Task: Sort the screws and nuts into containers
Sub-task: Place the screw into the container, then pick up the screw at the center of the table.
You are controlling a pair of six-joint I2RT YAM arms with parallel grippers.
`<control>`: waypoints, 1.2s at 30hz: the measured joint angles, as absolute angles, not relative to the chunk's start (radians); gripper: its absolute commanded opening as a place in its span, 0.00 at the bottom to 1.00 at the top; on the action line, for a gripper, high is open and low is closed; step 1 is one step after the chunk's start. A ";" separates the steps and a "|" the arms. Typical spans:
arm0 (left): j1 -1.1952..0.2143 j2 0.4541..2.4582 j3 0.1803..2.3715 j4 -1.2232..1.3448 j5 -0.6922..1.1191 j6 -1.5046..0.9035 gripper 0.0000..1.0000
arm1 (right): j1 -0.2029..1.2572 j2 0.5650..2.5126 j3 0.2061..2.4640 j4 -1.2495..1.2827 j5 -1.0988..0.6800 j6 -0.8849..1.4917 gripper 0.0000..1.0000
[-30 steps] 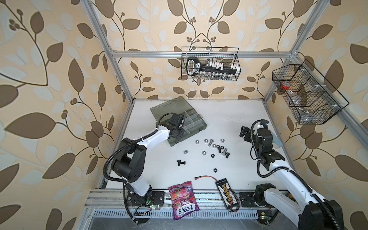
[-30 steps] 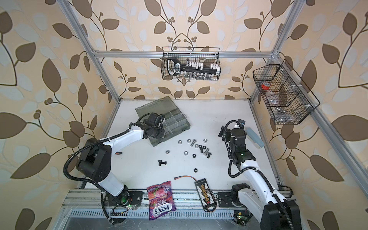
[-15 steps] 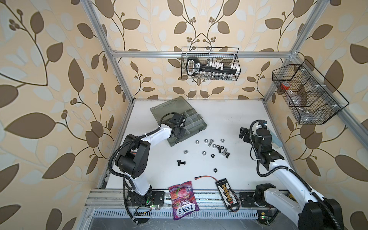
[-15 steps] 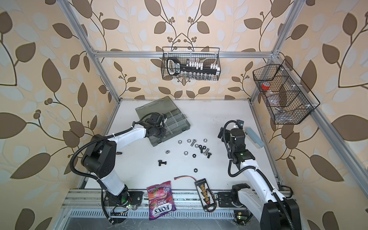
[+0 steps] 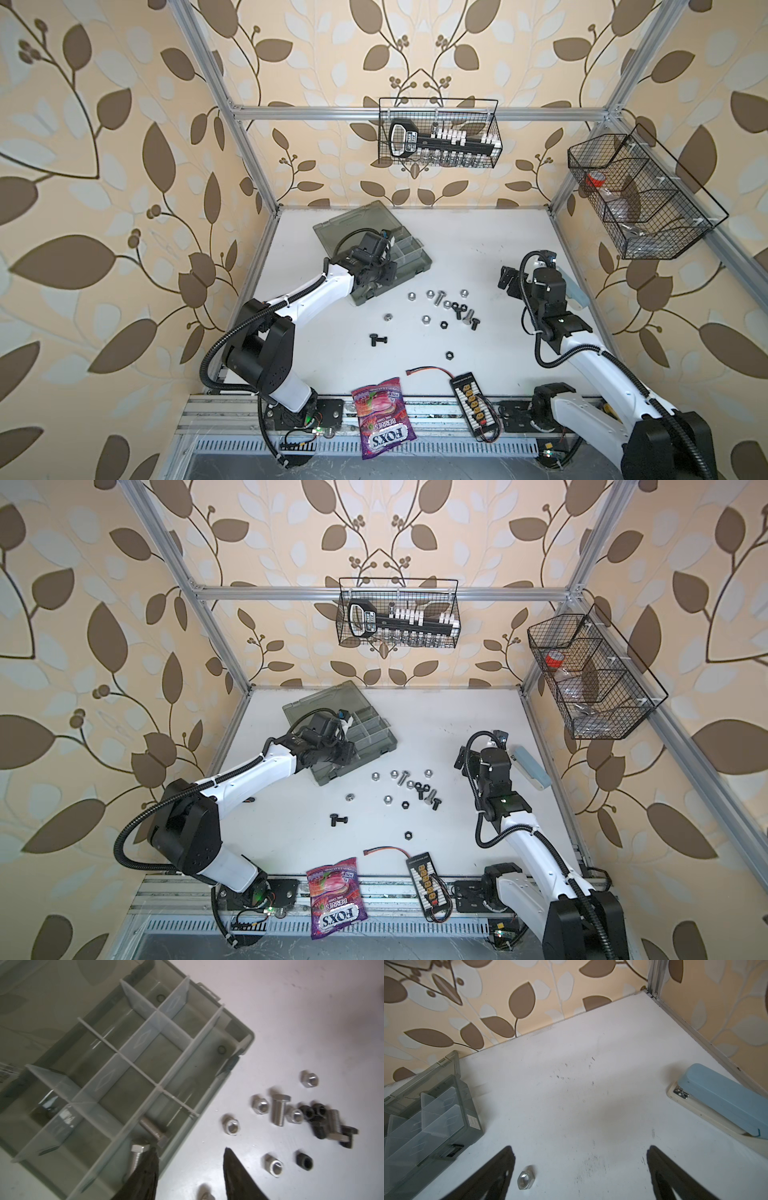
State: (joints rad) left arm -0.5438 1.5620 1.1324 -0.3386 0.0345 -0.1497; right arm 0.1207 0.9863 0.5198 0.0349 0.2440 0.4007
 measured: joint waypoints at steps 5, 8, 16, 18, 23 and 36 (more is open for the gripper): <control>-0.662 1.606 1.137 -0.291 0.058 -0.224 0.49 | 0.121 0.990 0.520 0.026 0.254 0.404 0.99; -0.718 1.691 1.172 -0.281 0.075 -0.270 0.47 | 0.121 0.989 0.520 0.024 0.266 0.405 1.00; -0.815 1.900 1.310 -0.294 0.067 -0.337 0.39 | 0.121 0.975 0.520 0.015 0.306 0.416 1.00; -0.829 1.928 1.342 -0.304 0.060 -0.344 0.37 | 0.121 0.974 0.520 0.014 0.311 0.419 1.00; -0.849 1.964 1.382 -0.325 0.044 -0.349 0.32 | 0.121 0.974 0.520 0.009 0.318 0.423 1.00; -0.850 2.048 1.431 -0.357 0.007 -0.348 0.31 | 0.121 0.962 0.520 0.009 0.319 0.423 1.00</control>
